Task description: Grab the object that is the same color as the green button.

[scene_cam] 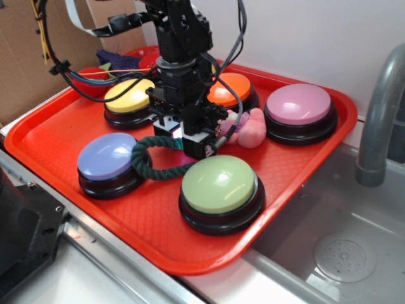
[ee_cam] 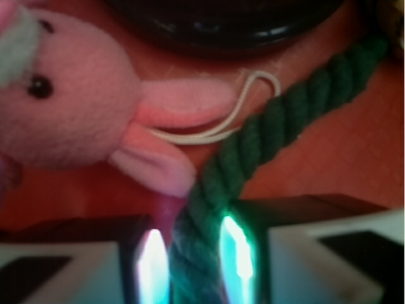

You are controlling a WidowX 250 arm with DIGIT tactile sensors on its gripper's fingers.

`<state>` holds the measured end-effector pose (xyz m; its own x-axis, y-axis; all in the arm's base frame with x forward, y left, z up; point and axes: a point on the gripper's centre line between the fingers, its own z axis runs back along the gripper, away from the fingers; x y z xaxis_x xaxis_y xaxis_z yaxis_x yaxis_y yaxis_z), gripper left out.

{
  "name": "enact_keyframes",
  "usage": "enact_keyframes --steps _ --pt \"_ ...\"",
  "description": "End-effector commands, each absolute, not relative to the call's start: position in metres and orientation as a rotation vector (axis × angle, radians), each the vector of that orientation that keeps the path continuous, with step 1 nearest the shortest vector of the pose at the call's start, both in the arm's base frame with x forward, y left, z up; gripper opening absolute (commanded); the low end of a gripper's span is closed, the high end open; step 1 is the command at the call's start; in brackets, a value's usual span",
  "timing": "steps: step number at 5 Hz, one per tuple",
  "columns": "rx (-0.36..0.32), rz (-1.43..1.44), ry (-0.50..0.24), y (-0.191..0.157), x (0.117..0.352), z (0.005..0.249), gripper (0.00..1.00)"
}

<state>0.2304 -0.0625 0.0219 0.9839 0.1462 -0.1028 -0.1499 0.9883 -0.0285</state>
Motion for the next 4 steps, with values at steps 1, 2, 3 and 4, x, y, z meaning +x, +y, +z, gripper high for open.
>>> enact_keyframes --steps 1,2,3,4 --pt "-0.048 0.083 -0.029 -0.043 0.255 0.091 0.00" --pt "-0.020 0.041 -0.074 -0.029 0.257 0.130 0.00" --pt "0.023 0.020 -0.113 -0.007 0.245 0.168 0.00" --pt "0.071 0.016 -0.151 0.006 0.229 0.188 0.00"
